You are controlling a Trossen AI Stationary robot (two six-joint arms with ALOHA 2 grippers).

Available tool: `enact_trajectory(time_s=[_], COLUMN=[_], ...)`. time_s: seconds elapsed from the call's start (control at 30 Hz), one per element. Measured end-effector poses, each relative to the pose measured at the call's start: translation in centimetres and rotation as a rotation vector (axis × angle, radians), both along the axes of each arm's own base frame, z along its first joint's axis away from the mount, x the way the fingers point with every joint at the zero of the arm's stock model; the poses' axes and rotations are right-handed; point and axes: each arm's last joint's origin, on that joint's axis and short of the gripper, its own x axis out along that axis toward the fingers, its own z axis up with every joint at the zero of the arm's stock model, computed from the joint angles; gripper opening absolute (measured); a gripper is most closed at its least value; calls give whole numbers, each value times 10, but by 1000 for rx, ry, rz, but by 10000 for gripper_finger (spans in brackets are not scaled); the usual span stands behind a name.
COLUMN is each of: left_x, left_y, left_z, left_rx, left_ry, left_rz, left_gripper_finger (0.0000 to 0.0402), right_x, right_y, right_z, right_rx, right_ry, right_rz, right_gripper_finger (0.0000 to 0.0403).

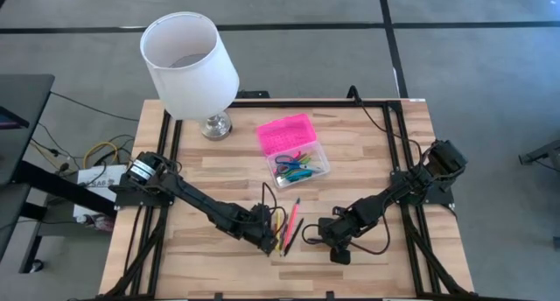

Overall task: Pick & place school supplies into a supply box
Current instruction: Put the right black pen into the pink supply box

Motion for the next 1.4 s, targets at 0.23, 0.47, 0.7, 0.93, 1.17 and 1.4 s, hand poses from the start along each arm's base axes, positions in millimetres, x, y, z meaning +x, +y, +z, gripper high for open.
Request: enact_trajectory(time_s=[0.23, 0.47, 0.7, 0.93, 1.17, 1.4], left_x=[-2, -11, -16, -18, -17, -15], left_y=[0, 1, 3, 4, 4, 4], left_z=[-1, -3, -4, -4, -4, -2], left_rx=[-17, -56, -53, 10, 63, 118], left_ry=[28, 153, 215, 218, 185, 170], left_rz=[-10, -28, -23, -111, -229, -316], left_gripper_finger=[155, 155, 155, 155, 155, 155], right_x=[0, 0, 1, 5, 8, 13], right_y=[0, 0, -2, -8, -9, -7], right_z=[0, 0, 0, 0, 1, 7], right_rx=[3, 8, 16, 31, 46, 48], right_ry=[4, 11, 24, 44, 35, 22], right_rz=[-15, -41, -106, -198, -241, -289], right_gripper_finger=[42, 42, 42, 43, 43, 43])
